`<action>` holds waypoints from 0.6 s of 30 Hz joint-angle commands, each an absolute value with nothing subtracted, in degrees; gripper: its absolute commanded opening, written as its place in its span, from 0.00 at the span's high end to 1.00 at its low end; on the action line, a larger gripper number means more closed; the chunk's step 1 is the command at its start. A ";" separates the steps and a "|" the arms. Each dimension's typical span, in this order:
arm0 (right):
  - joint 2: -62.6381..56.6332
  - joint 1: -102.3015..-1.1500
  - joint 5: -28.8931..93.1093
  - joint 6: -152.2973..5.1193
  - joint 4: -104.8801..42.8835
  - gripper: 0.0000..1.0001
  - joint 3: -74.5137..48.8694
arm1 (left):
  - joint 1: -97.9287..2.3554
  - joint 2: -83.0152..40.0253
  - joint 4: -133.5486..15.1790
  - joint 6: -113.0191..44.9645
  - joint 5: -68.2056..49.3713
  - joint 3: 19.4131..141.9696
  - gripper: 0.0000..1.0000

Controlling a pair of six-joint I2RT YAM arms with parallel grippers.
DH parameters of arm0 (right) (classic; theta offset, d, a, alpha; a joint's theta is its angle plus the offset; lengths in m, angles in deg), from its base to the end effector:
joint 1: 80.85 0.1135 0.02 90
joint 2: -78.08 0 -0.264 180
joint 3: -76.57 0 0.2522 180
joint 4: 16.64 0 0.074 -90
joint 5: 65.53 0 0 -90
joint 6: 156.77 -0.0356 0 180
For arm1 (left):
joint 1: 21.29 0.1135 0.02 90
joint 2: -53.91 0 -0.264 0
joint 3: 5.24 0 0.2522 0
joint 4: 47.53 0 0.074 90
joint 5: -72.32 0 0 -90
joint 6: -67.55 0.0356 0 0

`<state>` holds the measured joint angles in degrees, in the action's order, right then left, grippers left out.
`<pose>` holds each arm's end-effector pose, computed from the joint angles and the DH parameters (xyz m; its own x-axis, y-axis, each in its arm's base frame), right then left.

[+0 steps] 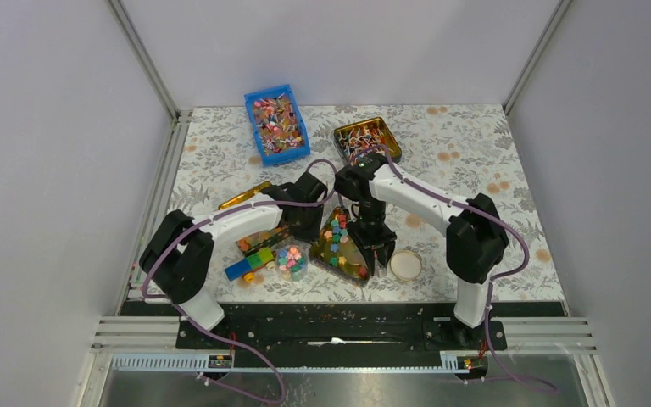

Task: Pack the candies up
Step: Scoop the fake candies from the storage box.

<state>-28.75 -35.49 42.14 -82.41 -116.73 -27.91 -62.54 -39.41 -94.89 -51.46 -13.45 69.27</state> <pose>0.2208 0.2390 0.2505 -0.8311 -0.4761 0.2874 -0.4236 0.8768 0.2274 0.2376 -0.2118 0.1956 -0.9312 0.1734 -0.3206 0.2611 0.9310 -0.2549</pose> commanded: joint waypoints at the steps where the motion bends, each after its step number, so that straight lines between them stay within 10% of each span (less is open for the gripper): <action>1: -32.33 -35.33 42.15 -82.35 -116.17 1.00 -29.85 | -63.60 -39.15 -92.84 -50.70 -12.70 73.07 0.86; 18: -35.93 -35.57 32.94 -81.86 -100.01 1.00 -26.97 | -63.82 -39.33 -91.39 -52.46 -9.19 74.16 0.89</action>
